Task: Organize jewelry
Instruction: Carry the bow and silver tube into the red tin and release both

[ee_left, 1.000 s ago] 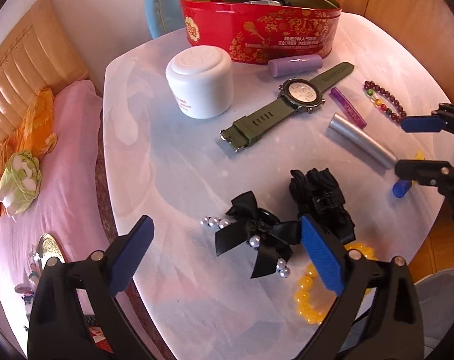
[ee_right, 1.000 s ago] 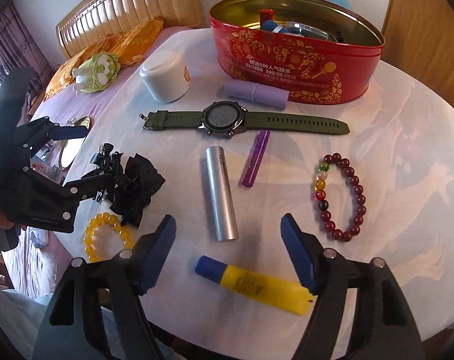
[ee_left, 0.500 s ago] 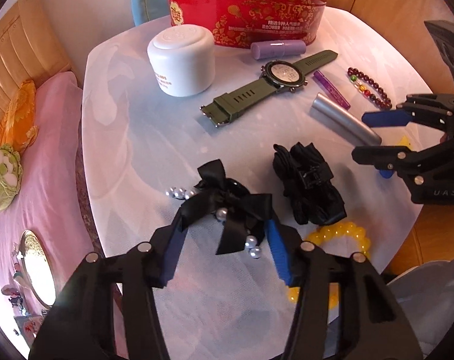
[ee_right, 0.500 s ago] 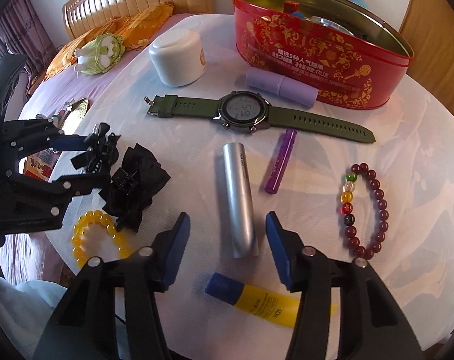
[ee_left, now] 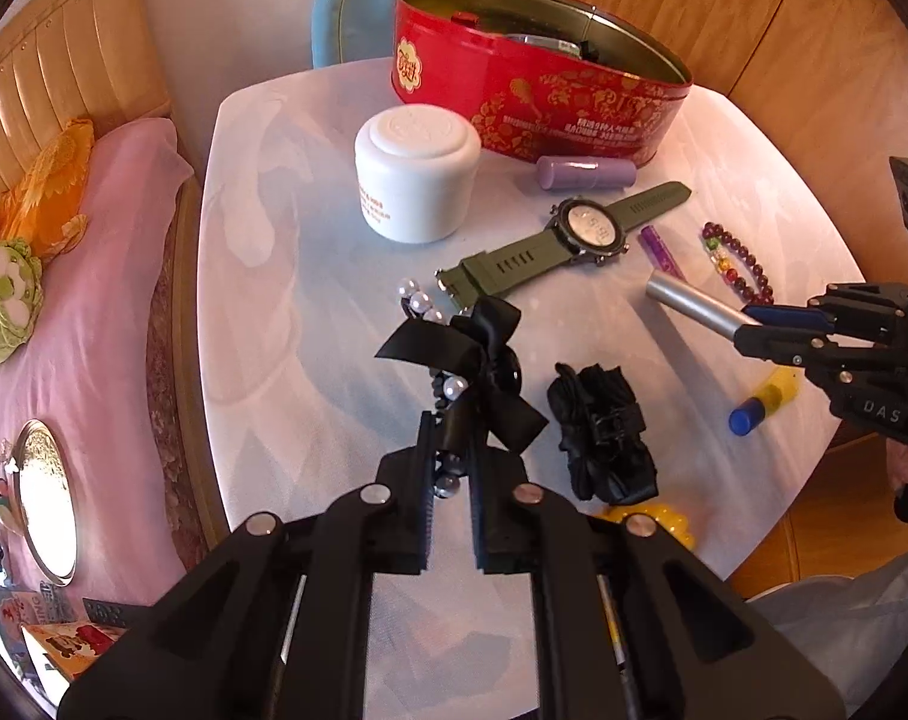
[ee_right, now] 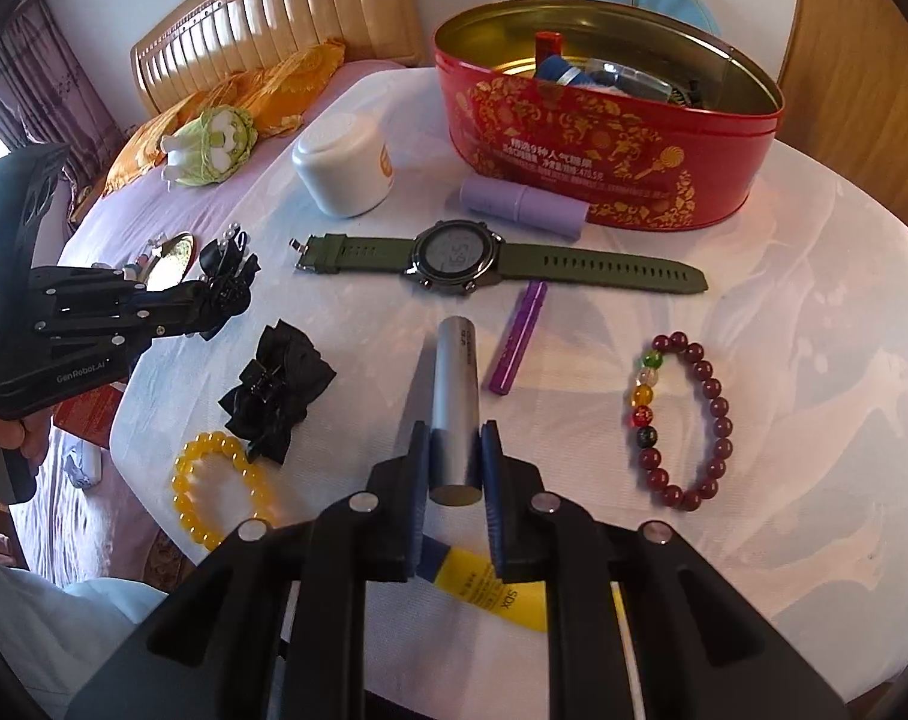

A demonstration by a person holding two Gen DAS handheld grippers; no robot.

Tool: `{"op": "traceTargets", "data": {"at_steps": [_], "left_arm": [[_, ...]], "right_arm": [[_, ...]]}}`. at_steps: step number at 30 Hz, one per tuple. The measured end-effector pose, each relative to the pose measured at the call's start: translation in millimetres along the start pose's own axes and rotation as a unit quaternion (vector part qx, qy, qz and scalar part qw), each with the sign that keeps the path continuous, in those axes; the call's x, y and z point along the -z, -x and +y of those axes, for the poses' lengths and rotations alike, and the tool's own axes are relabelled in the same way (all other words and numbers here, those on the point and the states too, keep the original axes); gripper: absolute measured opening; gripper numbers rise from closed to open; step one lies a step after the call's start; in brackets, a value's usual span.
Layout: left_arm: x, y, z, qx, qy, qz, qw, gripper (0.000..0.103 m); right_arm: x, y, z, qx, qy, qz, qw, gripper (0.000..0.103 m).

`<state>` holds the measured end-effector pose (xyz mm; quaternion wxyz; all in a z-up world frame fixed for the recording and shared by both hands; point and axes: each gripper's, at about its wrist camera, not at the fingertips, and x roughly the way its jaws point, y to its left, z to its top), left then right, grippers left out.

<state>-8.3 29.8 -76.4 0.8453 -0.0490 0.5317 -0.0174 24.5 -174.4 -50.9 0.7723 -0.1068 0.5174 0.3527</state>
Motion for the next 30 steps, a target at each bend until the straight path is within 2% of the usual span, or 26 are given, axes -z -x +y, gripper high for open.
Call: {"op": "traceTargets", "data": {"at_steps": [9,18,22,26,30], "left_arm": [[-37.3,20.7,-30.0,-0.016,-0.017,-0.035,0.9991,0.01],[-77.9,30.6,-68.2,-0.031,-0.022,-0.074,0.9965,0.01],[-108.1,27.1,-67.0,-0.034,-0.022,-0.073,0.9965,0.01],[-153.3,13.2,-67.2,-0.037,-0.063,-0.078,0.9943,0.01],[-199.6,-13.9,-60.5,-0.031,-0.093,-0.062,0.9932,0.01]], "right_arm": [[-1.7,48.3,-38.7,-0.017,-0.032,-0.056,0.998,0.018],[-15.2,96.5,-88.1,-0.025,-0.035,-0.12,0.992,0.018],[-36.5,101.9,-104.4,-0.029,-0.046,-0.14,0.989,0.018],[-69.3,96.0,-110.9,-0.019,-0.042,-0.154,0.987,0.018],[-113.3,75.9,-120.5,-0.018,-0.051,-0.146,0.988,0.018]]}}
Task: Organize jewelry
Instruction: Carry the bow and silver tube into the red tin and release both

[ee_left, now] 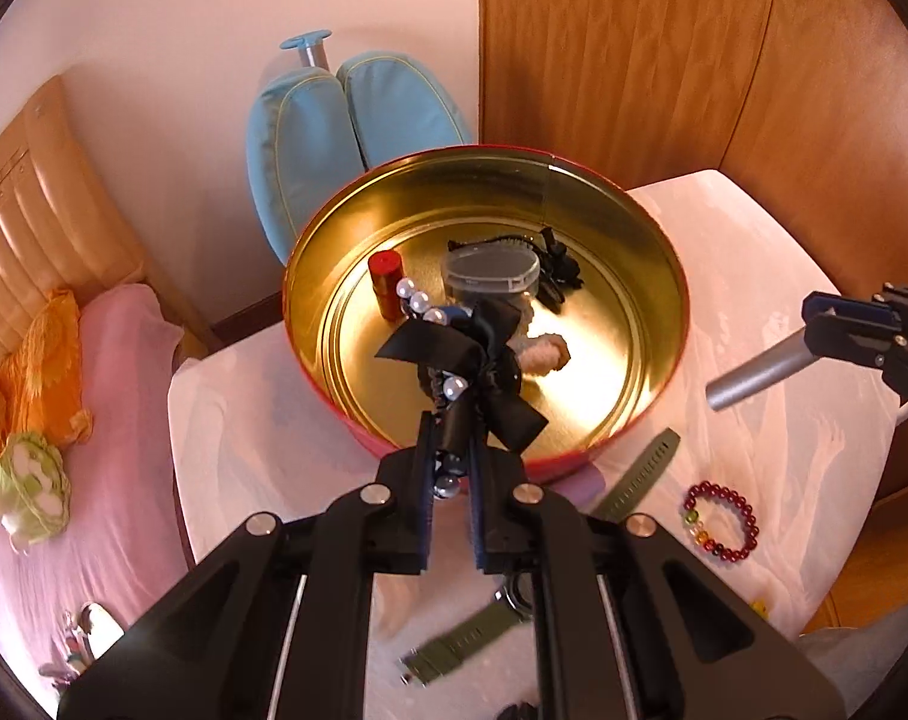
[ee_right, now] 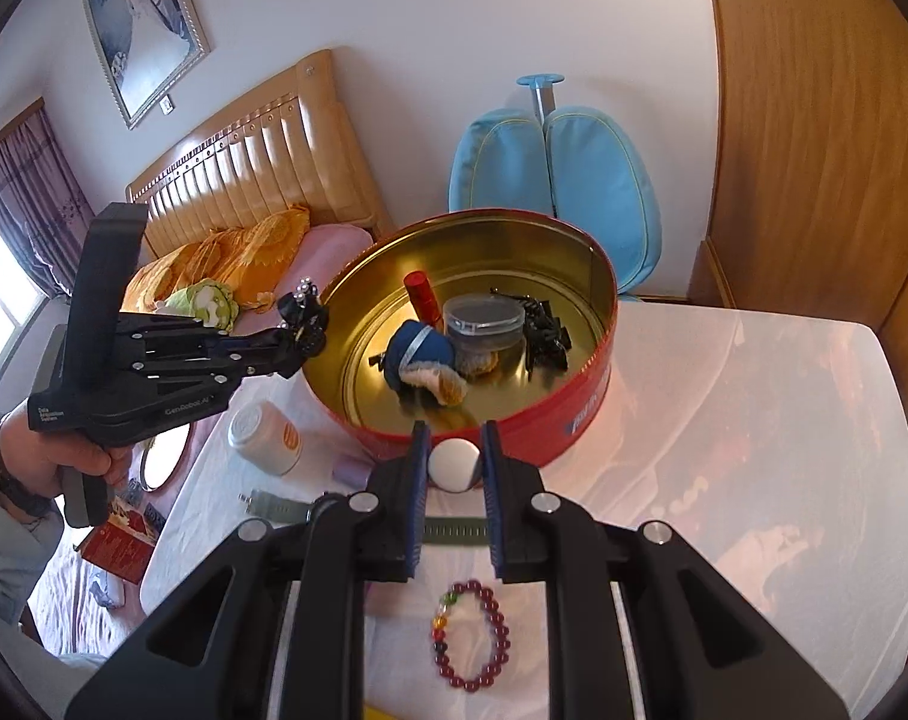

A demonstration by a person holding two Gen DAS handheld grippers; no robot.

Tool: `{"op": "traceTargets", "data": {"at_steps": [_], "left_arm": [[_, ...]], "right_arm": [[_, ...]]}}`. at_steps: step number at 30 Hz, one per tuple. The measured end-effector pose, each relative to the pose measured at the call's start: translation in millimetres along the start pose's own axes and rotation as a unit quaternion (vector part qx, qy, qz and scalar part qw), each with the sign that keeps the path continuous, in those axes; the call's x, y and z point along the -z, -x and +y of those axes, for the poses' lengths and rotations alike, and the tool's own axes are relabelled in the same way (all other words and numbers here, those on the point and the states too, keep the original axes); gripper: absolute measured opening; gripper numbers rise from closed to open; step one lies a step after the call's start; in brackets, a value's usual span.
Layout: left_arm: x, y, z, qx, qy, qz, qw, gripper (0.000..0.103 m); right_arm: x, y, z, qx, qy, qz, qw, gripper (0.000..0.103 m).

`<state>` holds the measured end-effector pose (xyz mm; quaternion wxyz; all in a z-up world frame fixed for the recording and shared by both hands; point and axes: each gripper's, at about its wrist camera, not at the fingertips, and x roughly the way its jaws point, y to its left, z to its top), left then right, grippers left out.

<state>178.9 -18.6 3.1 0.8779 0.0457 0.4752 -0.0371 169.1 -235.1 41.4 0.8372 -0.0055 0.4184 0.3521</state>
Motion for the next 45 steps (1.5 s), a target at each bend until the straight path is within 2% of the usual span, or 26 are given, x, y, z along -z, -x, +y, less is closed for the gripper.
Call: {"op": "traceTargets", "data": {"at_steps": [6,12,16,18,24,27,28,29,31,35,37,38,39,40,42,43,44,45], "left_arm": [[-41.2,-58.6,26.7,0.007,-0.019,0.049,0.9986,0.01],[-44.7,-91.7,34.7,0.014,-0.035,0.091,0.9951,0.01],[-40.8,-106.8,35.2,0.017,-0.037,0.116,0.9923,0.01],[-40.2,-109.5,34.2,0.013,-0.047,0.117,0.9919,0.01],[-43.9,-115.0,32.4,-0.017,-0.059,0.128,0.9898,0.011],[-41.3,-115.2,22.6,-0.035,-0.077,0.131,0.9878,0.019],[-40.8,-115.4,19.7,-0.039,-0.081,0.131,0.9872,0.026],[-40.3,-114.3,17.3,-0.047,-0.085,0.129,0.987,0.038],[-38.4,-108.1,13.7,-0.064,-0.091,0.114,0.9872,0.055],[-34.2,-99.1,9.8,-0.086,-0.094,0.099,0.9869,0.067],[-31.3,-91.7,8.0,-0.09,-0.091,0.088,0.9879,0.067],[-30.0,-87.2,7.3,-0.094,-0.089,0.083,0.9881,0.069],[-29.3,-83.6,7.5,-0.102,-0.086,0.078,0.9881,0.071],[-34.0,-82.5,6.7,-0.102,-0.084,0.071,0.9886,0.072],[-31.7,-76.2,6.7,-0.102,-0.079,0.062,0.9897,0.072],[-31.4,-75.3,6.0,-0.102,-0.079,0.06,0.9899,0.072],[-29.6,-73.1,5.4,-0.102,-0.079,0.058,0.99,0.072],[-28.0,-72.4,5.6,-0.101,-0.079,0.057,0.9901,0.072]], "right_arm": [[-56.0,-50.1,-6.4,0.0,0.004,-0.001,1.0,0.018],[-101.7,-89.0,-16.6,-0.003,0.001,0.002,1.0,0.018],[-112.0,-124.3,-26.9,0.008,-0.009,0.031,0.999,0.018],[-113.9,-139.7,-31.5,0.019,-0.013,0.045,0.999,0.018],[-104.0,-172.6,-36.0,0.036,-0.01,0.097,0.995,0.018],[-97.8,-177.4,-35.8,0.037,-0.01,0.109,0.993,0.018],[-97.1,-179.9,-36.0,0.043,-0.009,0.116,0.992,0.018],[-97.3,-182.7,-36.6,0.05,-0.008,0.121,0.991,0.018],[-96.0,-186.9,-37.5,0.058,-0.01,0.129,0.99,0.018],[-92.0,-192.1,-41.2,0.063,-0.015,0.135,0.989,0.019],[-92.3,-197.0,-40.7,0.069,-0.015,0.137,0.988,0.019],[-91.8,-197.8,-41.2,0.071,-0.015,0.138,0.988,0.027],[-91.5,-197.3,-41.8,0.073,-0.015,0.136,0.988,0.043],[-91.2,-197.5,-41.8,0.067,-0.016,0.133,0.989,0.047],[-92.9,-197.4,-38.2,0.048,-0.011,0.128,0.991,0.065],[-93.4,-194.9,-33.2,0.048,-0.001,0.123,0.991,0.069],[-94.1,-192.4,-28.9,0.05,0.007,0.119,0.992,0.078],[-94.0,-189.2,-25.1,0.047,0.014,0.115,0.992,0.08]]}}
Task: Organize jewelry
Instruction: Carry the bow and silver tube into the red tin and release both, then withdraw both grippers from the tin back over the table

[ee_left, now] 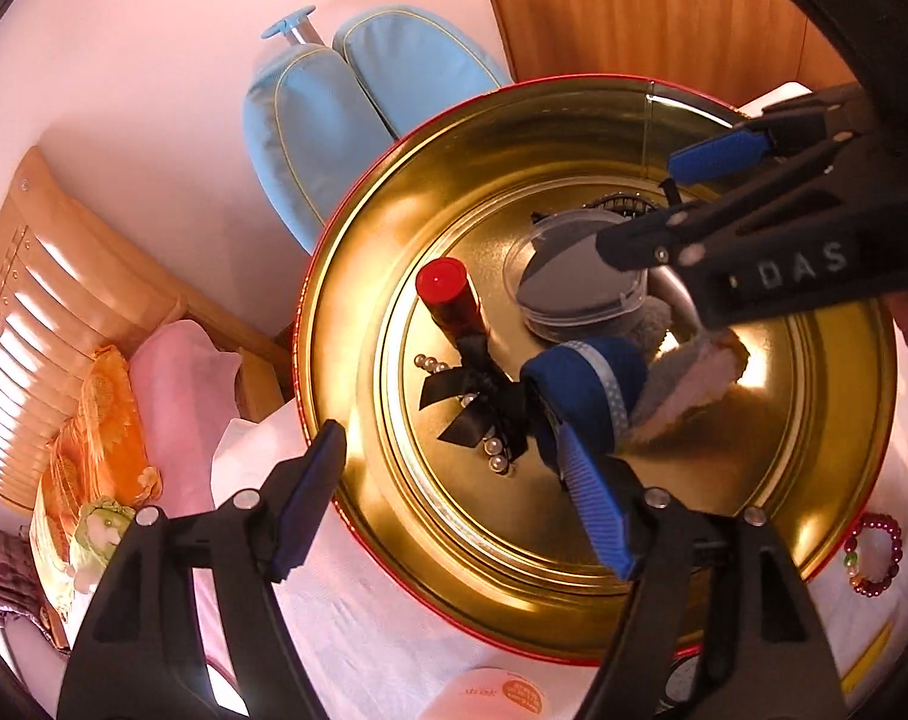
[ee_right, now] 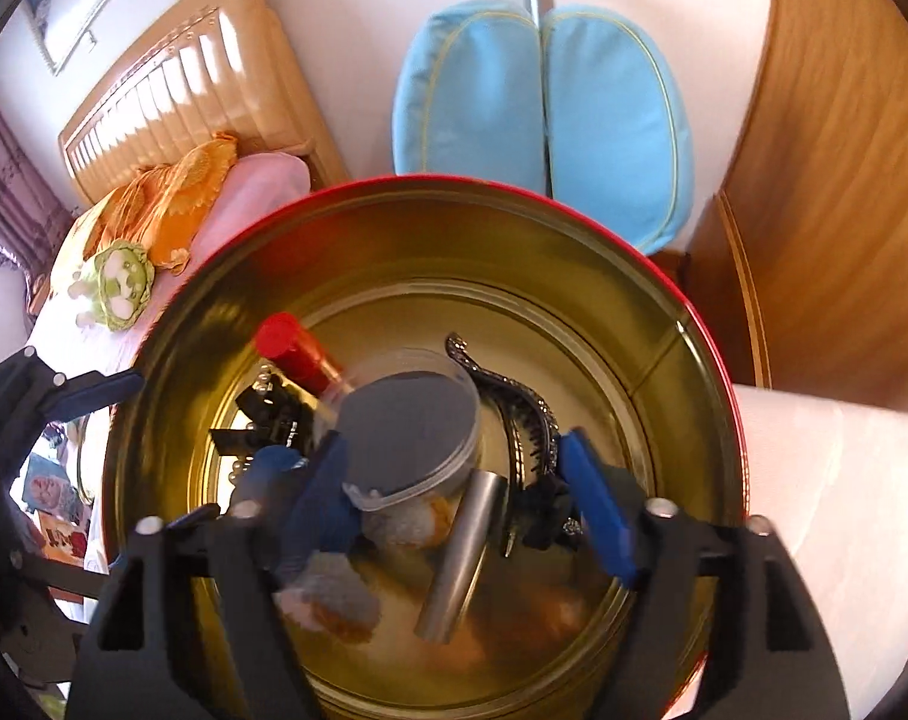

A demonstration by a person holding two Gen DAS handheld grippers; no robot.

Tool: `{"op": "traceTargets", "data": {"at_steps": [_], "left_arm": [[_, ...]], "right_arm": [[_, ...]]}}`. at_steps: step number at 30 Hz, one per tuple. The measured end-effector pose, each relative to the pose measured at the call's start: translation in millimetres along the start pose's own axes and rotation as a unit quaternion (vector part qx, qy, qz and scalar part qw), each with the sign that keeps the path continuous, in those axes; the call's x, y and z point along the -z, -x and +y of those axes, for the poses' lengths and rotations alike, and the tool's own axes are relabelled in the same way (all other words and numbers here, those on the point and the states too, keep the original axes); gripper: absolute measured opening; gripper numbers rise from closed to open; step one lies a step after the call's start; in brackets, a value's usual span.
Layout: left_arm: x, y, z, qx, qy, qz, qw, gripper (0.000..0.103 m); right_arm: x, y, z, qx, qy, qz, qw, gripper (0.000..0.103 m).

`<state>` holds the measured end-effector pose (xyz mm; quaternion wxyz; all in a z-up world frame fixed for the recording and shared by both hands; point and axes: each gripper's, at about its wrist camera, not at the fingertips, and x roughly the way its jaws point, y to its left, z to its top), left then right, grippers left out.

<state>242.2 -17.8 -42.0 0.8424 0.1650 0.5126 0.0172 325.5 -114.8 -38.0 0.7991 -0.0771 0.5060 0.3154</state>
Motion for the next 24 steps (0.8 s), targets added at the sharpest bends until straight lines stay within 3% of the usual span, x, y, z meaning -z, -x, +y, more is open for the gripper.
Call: {"op": "traceTargets", "data": {"at_steps": [2,3,6,13,16,24], "left_arm": [[-0.5,1.0,1.6,0.003,0.001,-0.004,1.0,0.072],[-1.0,1.9,2.9,0.004,0.002,-0.006,1.0,0.072],[3.5,9.9,9.4,0.001,0.01,-0.016,0.9998,0.076],[29.3,42.3,12.9,-0.006,0.019,-0.043,0.9989,0.089],[38.7,53.5,7.5,0.007,0.022,-0.041,0.9989,0.093],[67.1,86.0,-23.1,0.029,0.017,-0.057,0.9978,0.096]], "right_arm": [[1.8,6.5,4.3,-0.013,0.007,-0.004,1.0,0.084],[2.7,9.2,6.1,-0.015,0.009,-0.004,1.0,0.092],[8.1,24.0,11.6,-0.021,0.012,-0.017,1.0,0.096],[28.6,70.3,28.3,0.001,0.041,-0.069,0.997,0.099],[39.8,90.5,31.7,0.017,0.055,-0.083,0.995,0.099],[90.4,144.6,28.4,0.026,0.055,-0.099,0.993,0.099]]}}
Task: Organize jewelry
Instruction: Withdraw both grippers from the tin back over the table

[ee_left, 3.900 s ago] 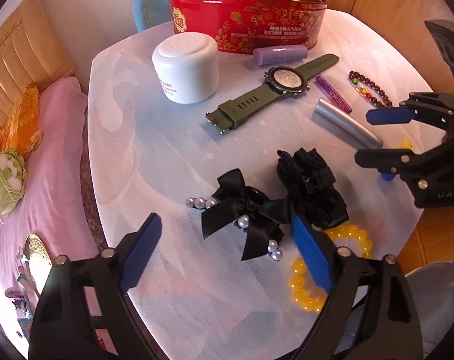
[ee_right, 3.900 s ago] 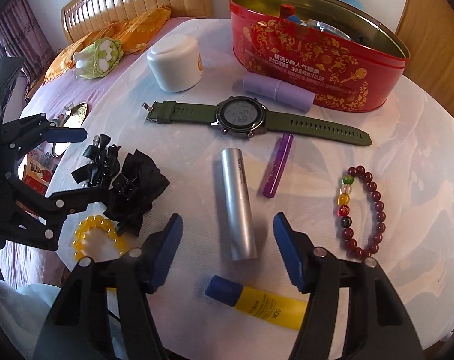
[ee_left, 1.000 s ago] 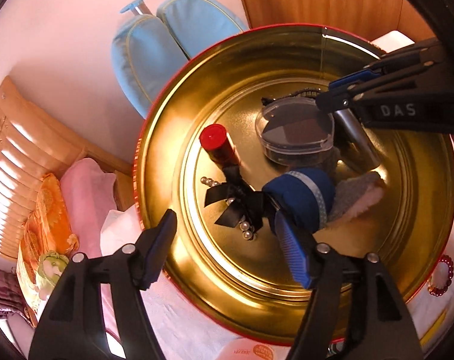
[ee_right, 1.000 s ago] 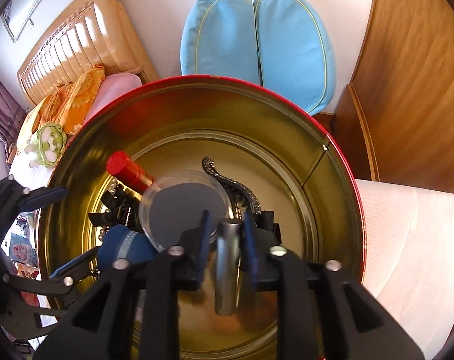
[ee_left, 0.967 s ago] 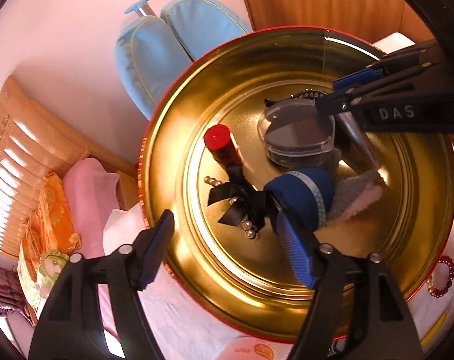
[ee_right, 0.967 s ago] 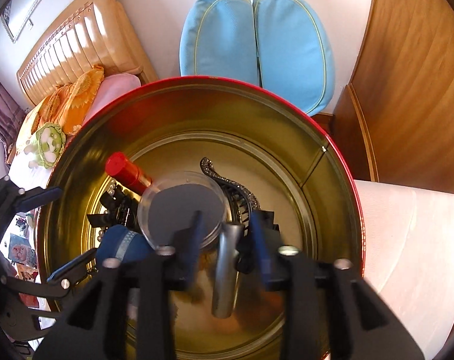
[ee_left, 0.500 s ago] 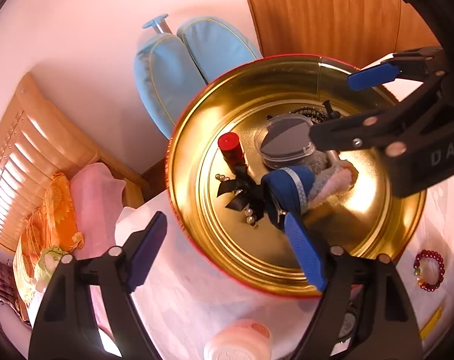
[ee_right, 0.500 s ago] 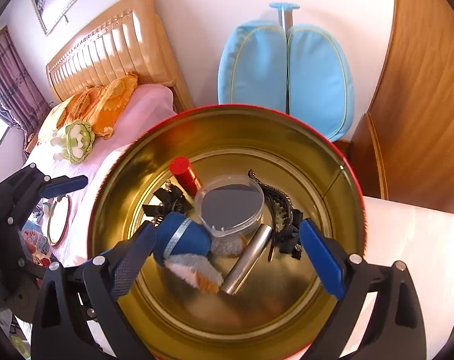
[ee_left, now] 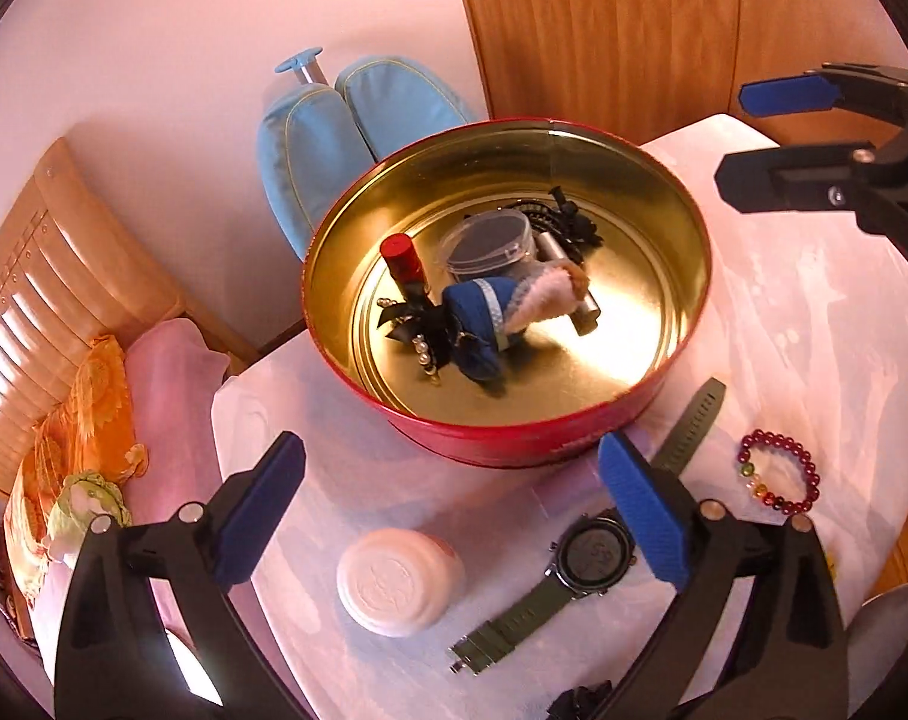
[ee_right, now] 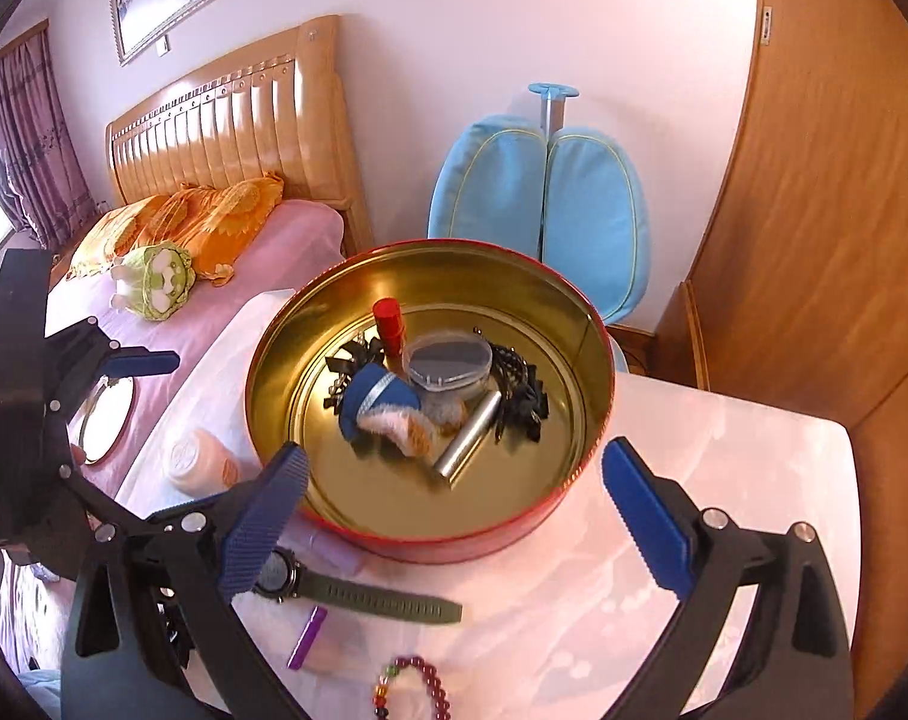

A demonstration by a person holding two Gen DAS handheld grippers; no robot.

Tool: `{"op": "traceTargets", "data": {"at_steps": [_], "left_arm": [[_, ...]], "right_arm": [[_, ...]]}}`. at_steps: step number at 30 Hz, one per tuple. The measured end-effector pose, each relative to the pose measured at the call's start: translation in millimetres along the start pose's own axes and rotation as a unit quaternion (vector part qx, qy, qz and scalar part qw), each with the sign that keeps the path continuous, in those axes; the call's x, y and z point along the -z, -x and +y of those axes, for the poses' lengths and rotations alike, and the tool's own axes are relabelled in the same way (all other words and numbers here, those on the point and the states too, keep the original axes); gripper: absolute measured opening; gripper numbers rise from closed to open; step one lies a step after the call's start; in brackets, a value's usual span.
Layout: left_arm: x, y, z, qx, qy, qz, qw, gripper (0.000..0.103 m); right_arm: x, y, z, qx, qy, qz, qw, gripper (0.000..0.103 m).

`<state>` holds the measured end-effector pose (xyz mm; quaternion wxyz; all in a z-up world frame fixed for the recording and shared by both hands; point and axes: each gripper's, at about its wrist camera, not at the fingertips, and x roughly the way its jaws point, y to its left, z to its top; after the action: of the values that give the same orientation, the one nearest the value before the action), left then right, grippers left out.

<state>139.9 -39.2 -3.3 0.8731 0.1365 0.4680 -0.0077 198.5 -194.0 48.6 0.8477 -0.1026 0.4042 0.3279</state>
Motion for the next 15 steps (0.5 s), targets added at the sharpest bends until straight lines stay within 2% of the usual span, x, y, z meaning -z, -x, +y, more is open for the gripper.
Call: {"op": "traceTargets", "data": {"at_steps": [5,12,15], "left_arm": [[23.1,20.8,-28.2,0.016,-0.024,-0.011,0.9995,0.096],[70.3,35.8,-57.1,0.03,0.006,0.027,0.9992,0.096],[91.7,46.7,-64.9,0.033,0.003,0.039,0.9987,0.096]], "right_arm": [[43.1,32.4,5.5,0.007,0.002,0.006,1.0,0.099],[118.3,58.5,17.2,-0.013,-0.009,0.042,0.999,0.099],[147.1,61.3,23.3,-0.025,-0.02,0.061,0.998,0.099]]}}
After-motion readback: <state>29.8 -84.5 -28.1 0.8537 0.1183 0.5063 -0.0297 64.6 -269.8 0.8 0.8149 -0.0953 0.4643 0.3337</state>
